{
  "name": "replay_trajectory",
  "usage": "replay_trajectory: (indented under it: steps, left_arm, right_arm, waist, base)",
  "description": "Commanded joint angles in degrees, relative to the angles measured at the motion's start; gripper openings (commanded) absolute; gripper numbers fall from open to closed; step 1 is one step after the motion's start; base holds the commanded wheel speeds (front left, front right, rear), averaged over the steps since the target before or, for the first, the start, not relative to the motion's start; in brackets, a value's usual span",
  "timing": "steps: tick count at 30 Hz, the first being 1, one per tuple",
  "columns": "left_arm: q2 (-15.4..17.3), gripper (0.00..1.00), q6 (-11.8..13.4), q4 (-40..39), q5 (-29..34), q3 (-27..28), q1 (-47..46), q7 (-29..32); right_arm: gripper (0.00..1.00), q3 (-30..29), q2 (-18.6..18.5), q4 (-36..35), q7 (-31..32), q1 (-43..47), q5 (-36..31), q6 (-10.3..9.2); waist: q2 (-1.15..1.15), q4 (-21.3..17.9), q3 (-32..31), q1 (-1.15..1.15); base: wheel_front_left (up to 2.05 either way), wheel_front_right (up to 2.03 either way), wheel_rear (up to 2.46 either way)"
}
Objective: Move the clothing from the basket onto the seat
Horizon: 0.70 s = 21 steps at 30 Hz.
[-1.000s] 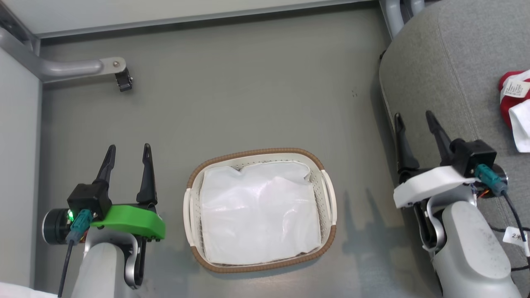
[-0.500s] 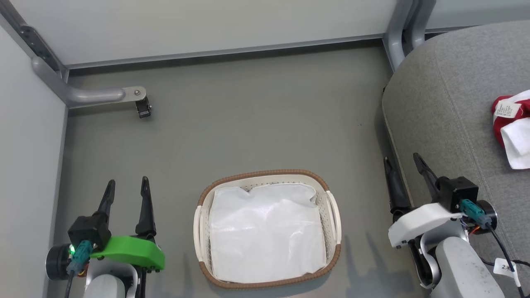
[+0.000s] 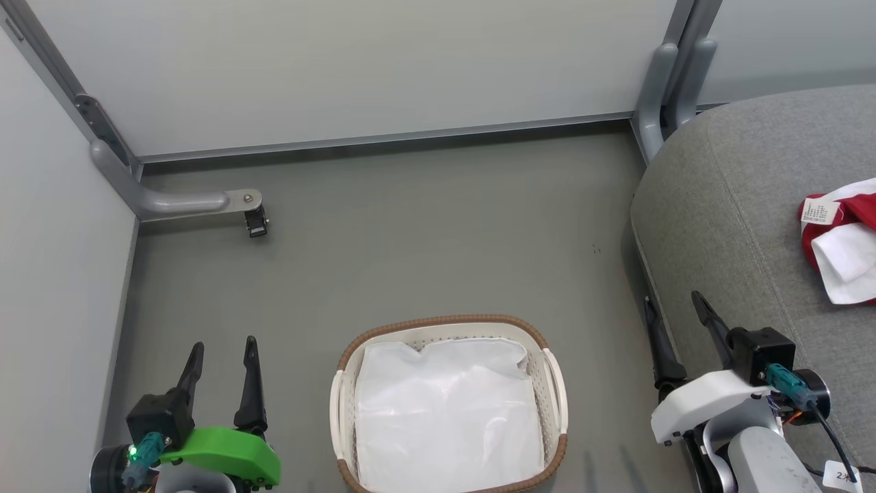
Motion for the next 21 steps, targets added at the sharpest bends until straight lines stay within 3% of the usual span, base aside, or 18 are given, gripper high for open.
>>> replay_trajectory:
  steps: [1,4,5,10,21]
  left_arm:
    - [0.07,1.0,-0.12,0.21,-0.57,-0.08,0.89,-0.04]
    - [0.07,1.0,-0.12,-0.34,-2.02,-0.86,1.38,-0.04]
    - [0.0,0.0,0.0,-0.33,-2.29,-1.07,0.5,0.0]
    - [-0.41,0.0,0.0,1.74,-2.98,-1.56,1.12,0.16]
    - [-0.35,0.0,-0.02,0.18,-14.33,-0.31,0.79,3.3]
  right_arm:
    - [1.0,-0.07,-0.24,-0.21,0.0,1.06,-0.42,-0.08]
    - [1.0,-0.12,-0.25,-0.26,0.0,1.33,-0.47,-0.08]
    - [0.0,-0.03,0.0,-0.19,0.0,0.87,-0.07,0.0]
    - [0.0,-0.12,0.44,1.86,0.2,1.56,0.52,0.0]
    - [0.0,-1.33,0.35,0.29,3.41,1.91,12.5,-0.01]
  waist:
    - [0.0,0.11,-0.31,0.0]
    - [0.0,0.04,-0.45,0.0]
    - [0.0,0.04,-0.47,0.0]
    - [0.0,0.04,-0.52,0.0]
    - [0.0,0.1,-0.88,0.0]
  base:
    - [0.0,0.0,0.0]
    - [0.0,0.0,0.0]
    - [0.0,0.0,0.0]
    - [0.0,0.0,0.0]
    - [0.0,0.0,0.0]
